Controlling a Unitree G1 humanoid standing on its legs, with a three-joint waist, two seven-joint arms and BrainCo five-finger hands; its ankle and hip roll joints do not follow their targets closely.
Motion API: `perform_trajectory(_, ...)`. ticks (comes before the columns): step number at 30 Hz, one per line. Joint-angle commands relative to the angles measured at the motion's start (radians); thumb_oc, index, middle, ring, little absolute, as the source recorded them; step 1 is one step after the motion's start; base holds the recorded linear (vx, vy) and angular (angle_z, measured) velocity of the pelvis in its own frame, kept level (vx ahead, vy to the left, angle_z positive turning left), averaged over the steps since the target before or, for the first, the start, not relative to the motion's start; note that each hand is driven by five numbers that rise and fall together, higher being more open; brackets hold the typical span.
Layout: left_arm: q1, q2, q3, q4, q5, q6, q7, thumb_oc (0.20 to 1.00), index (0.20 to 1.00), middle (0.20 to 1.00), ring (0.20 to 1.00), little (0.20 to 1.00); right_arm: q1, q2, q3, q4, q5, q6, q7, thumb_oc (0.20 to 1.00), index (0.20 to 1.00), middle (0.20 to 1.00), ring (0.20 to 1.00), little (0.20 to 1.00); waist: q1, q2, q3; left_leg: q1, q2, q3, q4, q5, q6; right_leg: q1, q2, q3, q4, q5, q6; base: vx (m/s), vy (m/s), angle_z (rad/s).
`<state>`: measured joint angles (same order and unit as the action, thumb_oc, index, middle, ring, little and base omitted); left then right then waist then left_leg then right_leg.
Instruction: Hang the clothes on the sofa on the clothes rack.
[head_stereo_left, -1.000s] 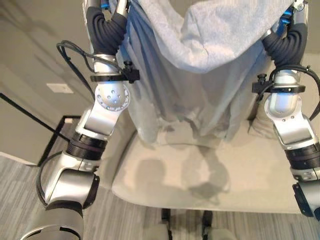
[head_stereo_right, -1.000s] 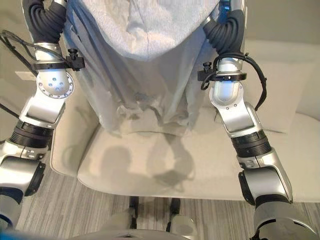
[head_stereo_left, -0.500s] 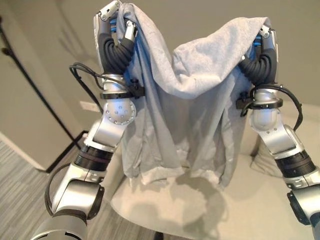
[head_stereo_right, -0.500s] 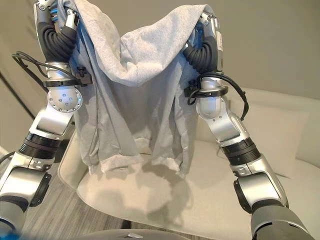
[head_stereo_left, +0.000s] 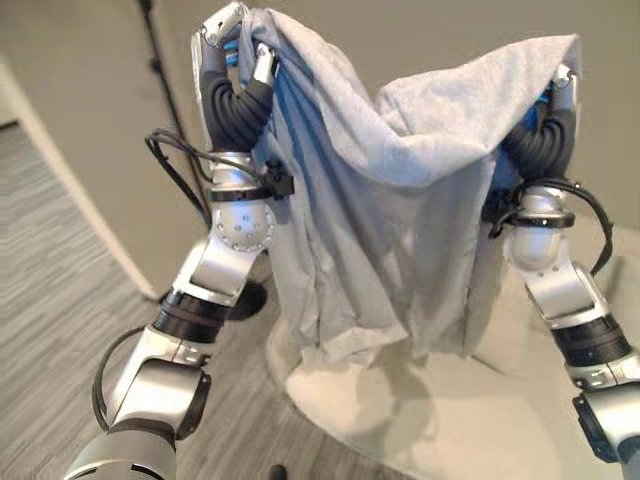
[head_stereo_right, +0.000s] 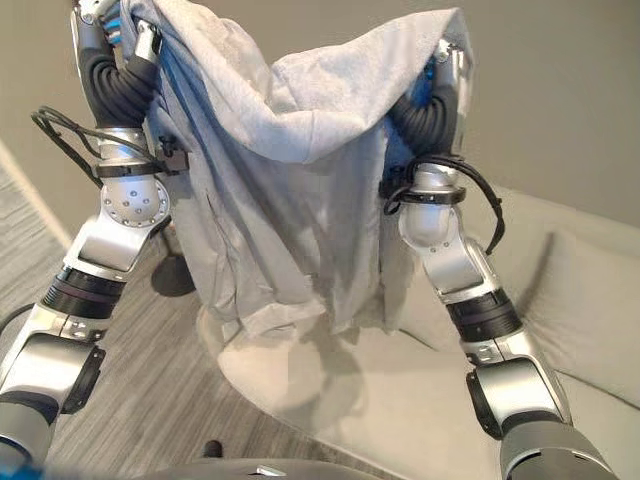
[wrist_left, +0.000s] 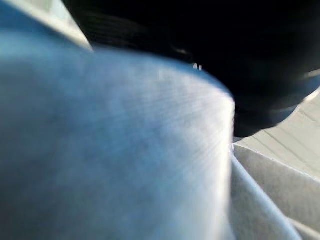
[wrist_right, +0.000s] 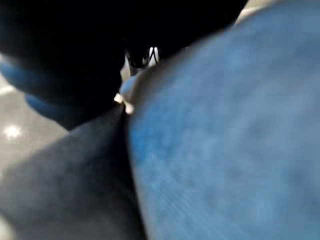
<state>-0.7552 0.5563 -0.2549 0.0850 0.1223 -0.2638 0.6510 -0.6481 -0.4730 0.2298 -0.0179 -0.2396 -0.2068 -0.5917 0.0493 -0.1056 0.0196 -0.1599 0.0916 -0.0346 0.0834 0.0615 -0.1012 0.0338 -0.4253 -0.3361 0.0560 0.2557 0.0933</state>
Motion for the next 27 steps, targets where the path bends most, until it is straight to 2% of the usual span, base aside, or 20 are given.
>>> perform_trajectory(1, -0.055, 0.011, 0.010, -0.040, 0.024, -0.037, -0.028, 0.200, 0.200, 0.200, 0.200, 0.200, -0.111, -0.063, -0.012, 0.010, -0.045, 0.002, -0.023, 0.200, 0.200, 0.200, 0.200, 0.200, 0.040, 0.075, -0.020, 0.170, -0.014, 0.057, -0.171, -0.087, 0.006, -0.043, -0.002, 0.003, 0.027, -0.108, 0.137, -0.02, 0.391, 0.13)
perform_trajectory(2, -0.047, 0.011, 0.009, -0.047, 0.027, -0.038, -0.034, 0.200, 0.200, 0.200, 0.200, 0.200, -0.110, -0.058, -0.009, 0.004, -0.054, 0.006, -0.014, 0.200, 0.200, 0.200, 0.200, 0.200, 0.040, 0.078, -0.011, 0.174, -0.024, 0.056, -0.171, -0.086, 0.017, -0.061, 0.018, 0.027, 0.066, -0.134, 0.121, -0.02, 0.259, -0.02)
perform_trajectory(3, -0.047, 0.011, 0.009, -0.047, 0.027, -0.038, -0.034, 0.200, 0.200, 0.200, 0.200, 0.200, -0.110, -0.058, -0.009, 0.004, -0.054, 0.007, -0.014, 0.200, 0.200, 0.200, 0.200, 0.200, 0.040, 0.077, -0.012, 0.173, -0.025, 0.057, -0.171, -0.085, 0.017, -0.064, 0.017, 0.029, 0.068, -0.134, 0.121, -0.02, 0.197, 0.12)
perform_trajectory(4, -0.042, 0.012, 0.002, -0.042, 0.037, -0.035, -0.036, 0.200, 0.200, 0.200, 0.200, 0.200, -0.111, -0.057, -0.007, 0.008, -0.053, 0.002, -0.009, 0.200, 0.200, 0.200, 0.200, 0.200, 0.039, 0.082, -0.003, 0.174, -0.035, 0.056, -0.171, -0.081, 0.024, -0.074, 0.069, 0.056, 0.092, -0.180, 0.098, 0.02, 0.262, 0.09)
perform_trajectory(5, -0.032, 0.012, -0.003, -0.042, 0.037, -0.033, -0.044, 0.200, 0.200, 0.200, 0.200, 0.200, -0.119, -0.061, 0.001, 0.015, -0.052, 0.000, -0.003, 0.200, 0.200, 0.200, 0.200, 0.200, 0.041, 0.084, 0.003, 0.181, -0.058, 0.048, -0.171, -0.081, 0.039, -0.087, 0.174, 0.082, 0.122, -0.263, 0.068, 0.01, 0.312, 0.08)
perform_trajectory(6, -0.025, 0.009, -0.001, -0.044, 0.036, -0.029, -0.048, 0.200, 0.200, 0.200, 0.200, 0.200, -0.124, -0.066, 0.002, 0.019, -0.045, -0.006, -0.002, 0.200, 0.200, 0.200, 0.200, 0.200, 0.042, 0.083, 0.007, 0.175, -0.071, 0.043, -0.171, -0.068, 0.045, -0.095, 0.244, 0.089, 0.118, -0.296, 0.045, 0.02, 0.234, -0.09)
perform_trajectory(8, -0.018, -0.004, 0.003, -0.039, 0.030, -0.025, -0.047, 0.200, 0.200, 0.200, 0.200, 0.200, -0.120, -0.073, 0.004, 0.026, -0.040, -0.014, 0.000, 0.200, 0.200, 0.200, 0.200, 0.200, 0.036, 0.073, 0.015, 0.182, -0.097, 0.035, -0.171, -0.069, 0.052, -0.113, 0.347, 0.118, 0.098, -0.323, 0.030, 0.00, 0.109, 0.00)
perform_trajectory(9, -0.014, -0.017, 0.007, -0.035, 0.031, -0.023, -0.038, 0.200, 0.200, 0.200, 0.200, 0.200, -0.109, -0.086, 0.010, 0.038, -0.046, -0.016, -0.006, 0.200, 0.200, 0.200, 0.200, 0.200, 0.032, 0.065, 0.021, 0.174, -0.114, 0.040, -0.171, -0.070, 0.061, -0.118, 0.376, 0.132, 0.073, -0.320, 0.022, 0.00, 0.067, 0.15)
perform_trajectory(10, -0.013, -0.019, 0.006, -0.035, 0.033, -0.023, -0.036, 0.200, 0.200, 0.200, 0.200, 0.200, -0.108, -0.087, 0.012, 0.041, -0.047, -0.019, -0.009, 0.200, 0.200, 0.200, 0.200, 0.200, 0.033, 0.067, 0.019, 0.175, -0.113, 0.040, -0.171, -0.072, 0.061, -0.113, 0.378, 0.132, 0.063, -0.317, 0.021, -0.01, 0.097, 0.31)
perform_trajectory(11, -0.014, -0.033, -0.007, -0.022, 0.046, -0.010, -0.049, 0.200, 0.200, 0.200, 0.200, 0.200, -0.110, -0.102, 0.015, 0.047, -0.042, -0.012, 0.002, 0.200, 0.200, 0.200, 0.200, 0.200, 0.026, 0.051, 0.017, 0.160, -0.143, 0.020, -0.171, -0.062, 0.066, -0.080, 0.400, 0.186, -0.018, -0.304, 0.003, 0.09, 0.040, 0.78)
perform_trajectory(12, -0.006, -0.025, 0.014, -0.030, 0.038, -0.021, -0.060, 0.200, 0.200, 0.200, 0.200, 0.200, -0.114, -0.110, 0.014, 0.045, -0.034, -0.018, 0.010, 0.200, 0.200, 0.200, 0.200, 0.200, 0.037, 0.051, -0.001, 0.162, -0.146, 0.021, -0.171, -0.068, 0.063, -0.040, 0.401, 0.191, -0.099, -0.257, 0.014, 0.08, 0.043, 0.62)
perform_trajectory(16, 0.008, -0.028, 0.024, -0.036, 0.024, -0.031, -0.059, 0.200, 0.200, 0.200, 0.200, 0.200, -0.091, -0.115, 0.005, 0.042, -0.022, -0.028, 0.014, 0.200, 0.200, 0.200, 0.200, 0.200, 0.041, 0.048, -0.002, 0.166, -0.142, 0.014, -0.140, -0.064, 0.071, -0.011, 0.397, 0.186, -0.143, -0.228, 0.022, 0.08, -0.011, 0.03)
perform_trajectory(18, 0.001, -0.040, 0.013, -0.026, 0.014, -0.036, -0.062, 0.200, 0.200, 0.200, 0.200, 0.200, -0.088, -0.136, 0.002, 0.038, -0.017, -0.032, 0.019, 0.200, 0.200, 0.200, 0.200, 0.200, 0.032, 0.045, 0.014, 0.127, -0.130, 0.018, -0.056, -0.096, 0.054, 0.009, 0.383, 0.171, -0.143, -0.240, 0.027, 0.06, 0.025, 0.25)
perform_trajectory(21, -0.005, -0.043, 0.008, -0.023, 0.005, -0.039, -0.064, 0.200, 0.200, 0.200, 0.200, 0.200, -0.096, -0.156, 0.002, 0.030, -0.005, -0.034, 0.022, 0.200, 0.200, 0.200, 0.200, 0.200, 0.025, 0.041, 0.020, 0.086, -0.091, 0.024, -0.026, -0.091, 0.033, 0.013, 0.363, 0.166, -0.143, -0.240, 0.032, 0.02, 0.075, 0.16)
perform_trajectory(22, -0.006, -0.043, 0.008, -0.023, 0.005, -0.039, -0.064, 0.200, 0.200, 0.200, 0.200, 0.200, -0.096, -0.156, 0.001, 0.030, -0.005, -0.034, 0.023, 0.200, 0.200, 0.200, 0.200, 0.200, 0.025, 0.041, 0.020, 0.085, -0.091, 0.024, -0.026, -0.091, 0.033, 0.012, 0.363, 0.166, -0.143, -0.240, 0.032, 0.06, 0.105, 0.06)
perform_trajectory(23, -0.009, -0.038, 0.007, -0.021, 0.000, -0.036, -0.059, 0.200, 0.200, 0.200, 0.200, 0.200, -0.098, -0.162, 0.002, 0.028, 0.004, -0.038, 0.019, 0.200, 0.200, 0.200, 0.200, 0.200, 0.025, 0.035, 0.021, 0.066, -0.049, 0.015, -0.046, -0.067, 0.023, 0.012, 0.349, 0.174, -0.143, -0.242, 0.038, 0.08, 0.108, 0.10)
perform_trajectory(25, -0.012, -0.030, 0.003, -0.019, -0.005, -0.032, -0.053, 0.200, 0.200, 0.200, 0.200, 0.200, -0.098, -0.170, -0.004, 0.026, 0.014, -0.043, 0.013, 0.200, 0.200, 0.200, 0.200, 0.200, 0.024, 0.027, 0.023, 0.037, 0.007, -0.005, -0.089, -0.025, 0.001, 0.005, 0.340, 0.177, -0.143, -0.253, 0.041, 0.09, 0.115, 0.08)
perform_trajectory(26, -0.013, -0.030, 0.003, -0.019, -0.005, -0.032, -0.053, 0.200, 0.200, 0.200, 0.200, 0.200, -0.098, -0.169, -0.004, 0.026, 0.014, -0.044, 0.013, 0.200, 0.200, 0.200, 0.200, 0.200, 0.024, 0.027, 0.022, 0.037, 0.008, -0.005, -0.091, -0.023, 0.000, 0.005, 0.340, 0.177, -0.143, -0.253, 0.040, 0.21, 0.219, 0.11)
perform_trajectory(27, -0.019, -0.031, -0.004, -0.008, -0.009, -0.028, -0.043, 0.200, 0.200, 0.200, 0.200, 0.200, -0.095, -0.193, -0.020, 0.024, 0.021, -0.044, -0.004, 0.200, 0.200, 0.200, 0.200, 0.200, 0.013, 0.033, 0.028, -0.021, 0.091, 0.007, -0.168, 0.023, -0.022, 0.028, 0.330, 0.172, -0.143, -0.311, 0.043, 0.17, 0.167, 0.15)
